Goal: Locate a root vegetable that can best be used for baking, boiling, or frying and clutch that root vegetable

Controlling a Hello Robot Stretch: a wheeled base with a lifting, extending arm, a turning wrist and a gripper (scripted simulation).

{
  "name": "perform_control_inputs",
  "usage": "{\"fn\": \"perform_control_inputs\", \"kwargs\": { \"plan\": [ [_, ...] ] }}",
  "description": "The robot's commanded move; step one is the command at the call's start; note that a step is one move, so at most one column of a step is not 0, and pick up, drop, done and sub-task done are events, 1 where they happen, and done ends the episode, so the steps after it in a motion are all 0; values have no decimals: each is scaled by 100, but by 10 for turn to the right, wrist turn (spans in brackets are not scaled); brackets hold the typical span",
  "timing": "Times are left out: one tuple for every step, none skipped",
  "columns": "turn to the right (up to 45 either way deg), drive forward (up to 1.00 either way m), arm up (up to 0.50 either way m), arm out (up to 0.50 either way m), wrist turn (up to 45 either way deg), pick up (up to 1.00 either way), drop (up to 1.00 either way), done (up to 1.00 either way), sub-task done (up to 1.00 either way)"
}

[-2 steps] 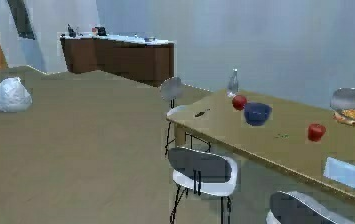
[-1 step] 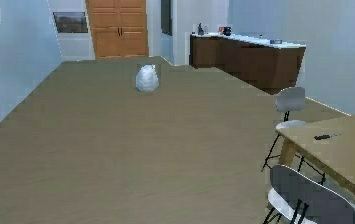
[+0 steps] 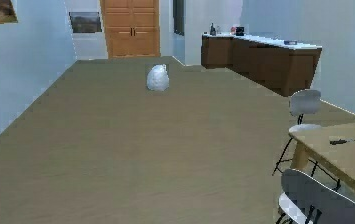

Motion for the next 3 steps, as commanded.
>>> {"fn": "perform_control_inputs", "kwargs": {
  "plan": [
    [450, 0, 0, 0, 0, 0, 0, 0, 0],
    [450, 0, 0, 0, 0, 0, 0, 0, 0],
    [270, 0, 0, 0, 0, 0, 0, 0, 0]
  ]
}}
